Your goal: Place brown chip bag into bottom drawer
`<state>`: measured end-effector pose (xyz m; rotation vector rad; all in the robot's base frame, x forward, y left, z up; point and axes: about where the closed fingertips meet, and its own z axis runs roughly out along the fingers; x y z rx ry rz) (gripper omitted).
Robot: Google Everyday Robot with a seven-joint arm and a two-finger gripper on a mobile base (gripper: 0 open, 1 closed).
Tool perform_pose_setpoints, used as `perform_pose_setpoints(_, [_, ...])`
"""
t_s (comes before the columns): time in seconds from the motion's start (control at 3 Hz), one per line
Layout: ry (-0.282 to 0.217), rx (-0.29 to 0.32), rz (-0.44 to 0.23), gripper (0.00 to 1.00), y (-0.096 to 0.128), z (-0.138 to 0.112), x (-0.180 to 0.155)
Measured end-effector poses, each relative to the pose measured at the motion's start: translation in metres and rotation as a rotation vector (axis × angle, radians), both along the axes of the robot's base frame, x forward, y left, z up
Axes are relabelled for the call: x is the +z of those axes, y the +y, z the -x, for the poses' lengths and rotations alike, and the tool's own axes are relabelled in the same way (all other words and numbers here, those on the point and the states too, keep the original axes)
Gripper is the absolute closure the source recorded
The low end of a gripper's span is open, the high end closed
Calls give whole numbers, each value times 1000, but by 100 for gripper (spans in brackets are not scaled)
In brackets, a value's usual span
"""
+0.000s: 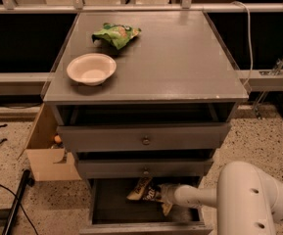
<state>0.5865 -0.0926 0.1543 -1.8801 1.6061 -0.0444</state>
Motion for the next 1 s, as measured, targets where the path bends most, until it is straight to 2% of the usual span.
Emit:
perform_pose_setpoints(0.67, [0,0,0,4,0,0,0])
perform_pose_setpoints(1.0, [0,0,0,0,0,0,0])
